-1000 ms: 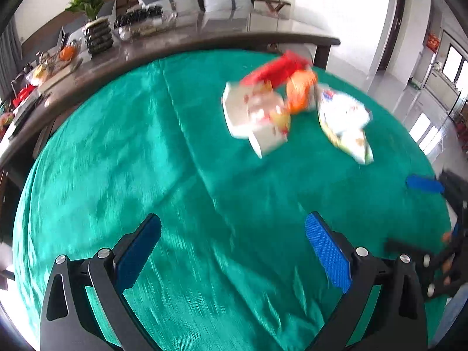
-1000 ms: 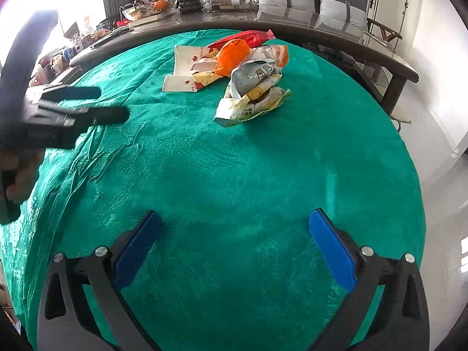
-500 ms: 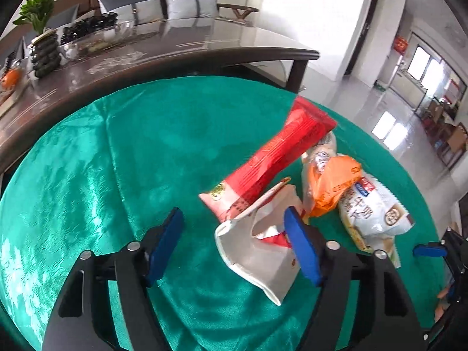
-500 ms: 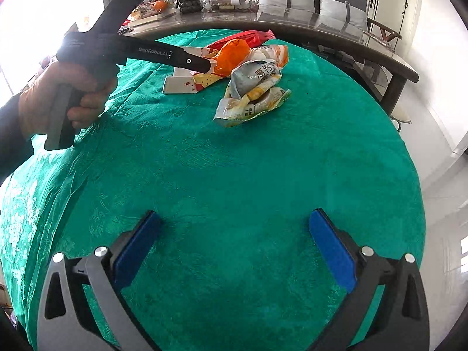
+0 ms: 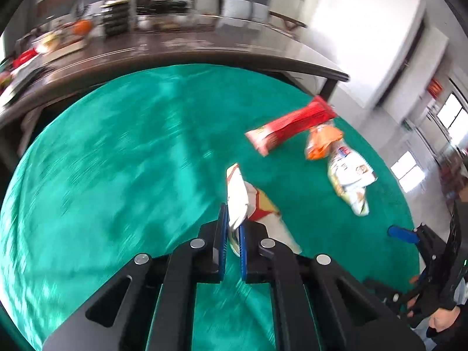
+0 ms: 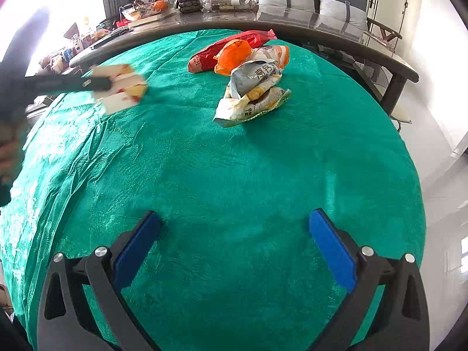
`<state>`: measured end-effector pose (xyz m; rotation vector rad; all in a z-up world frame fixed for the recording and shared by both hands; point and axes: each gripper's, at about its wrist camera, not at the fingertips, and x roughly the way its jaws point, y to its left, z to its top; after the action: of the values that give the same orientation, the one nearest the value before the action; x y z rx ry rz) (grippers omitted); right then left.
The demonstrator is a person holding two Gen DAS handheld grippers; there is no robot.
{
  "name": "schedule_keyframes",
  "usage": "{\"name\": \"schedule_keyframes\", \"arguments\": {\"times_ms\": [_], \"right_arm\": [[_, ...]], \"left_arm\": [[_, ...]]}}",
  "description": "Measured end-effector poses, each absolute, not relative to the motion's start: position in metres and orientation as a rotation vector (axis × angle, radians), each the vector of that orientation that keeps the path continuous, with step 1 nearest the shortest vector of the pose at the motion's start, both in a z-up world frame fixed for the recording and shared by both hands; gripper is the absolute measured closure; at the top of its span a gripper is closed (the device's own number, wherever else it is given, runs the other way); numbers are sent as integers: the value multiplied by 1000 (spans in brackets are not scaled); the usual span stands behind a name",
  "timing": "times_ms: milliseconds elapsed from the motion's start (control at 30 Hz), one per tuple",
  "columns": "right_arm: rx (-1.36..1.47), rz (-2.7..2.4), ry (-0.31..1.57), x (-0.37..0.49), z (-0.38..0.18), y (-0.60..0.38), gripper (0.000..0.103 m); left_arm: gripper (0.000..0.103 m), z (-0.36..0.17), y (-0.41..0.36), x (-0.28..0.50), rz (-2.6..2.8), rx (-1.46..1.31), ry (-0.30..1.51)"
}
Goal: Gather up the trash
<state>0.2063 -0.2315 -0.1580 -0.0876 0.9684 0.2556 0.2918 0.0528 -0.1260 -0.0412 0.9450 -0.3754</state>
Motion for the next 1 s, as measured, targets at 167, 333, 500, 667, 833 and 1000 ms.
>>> {"name": "schedule_keyframes", "arguments": {"times_ms": [167, 333, 500, 667, 833, 1000], "right_arm": [[-87, 255, 968, 206, -158, -232, 5], [-87, 255, 968, 206, -158, -231, 5], [-87, 255, 968, 206, -158, -231, 5], [-84, 255, 968, 207, -158, -231, 5], [-31, 231, 982, 234, -156, -229, 5], [20, 178, 1007, 298, -154, -214, 5]], "left_arm": [[92, -131, 76, 246, -323, -56, 933], [21, -135, 77, 232, -339, -35, 922], [12, -149, 57, 231, -334, 86, 940], [8, -159, 46, 231, -290, 174, 941], [4, -161, 50, 234, -282, 160, 957], [4, -161, 51, 234, -282, 157, 957]]}}
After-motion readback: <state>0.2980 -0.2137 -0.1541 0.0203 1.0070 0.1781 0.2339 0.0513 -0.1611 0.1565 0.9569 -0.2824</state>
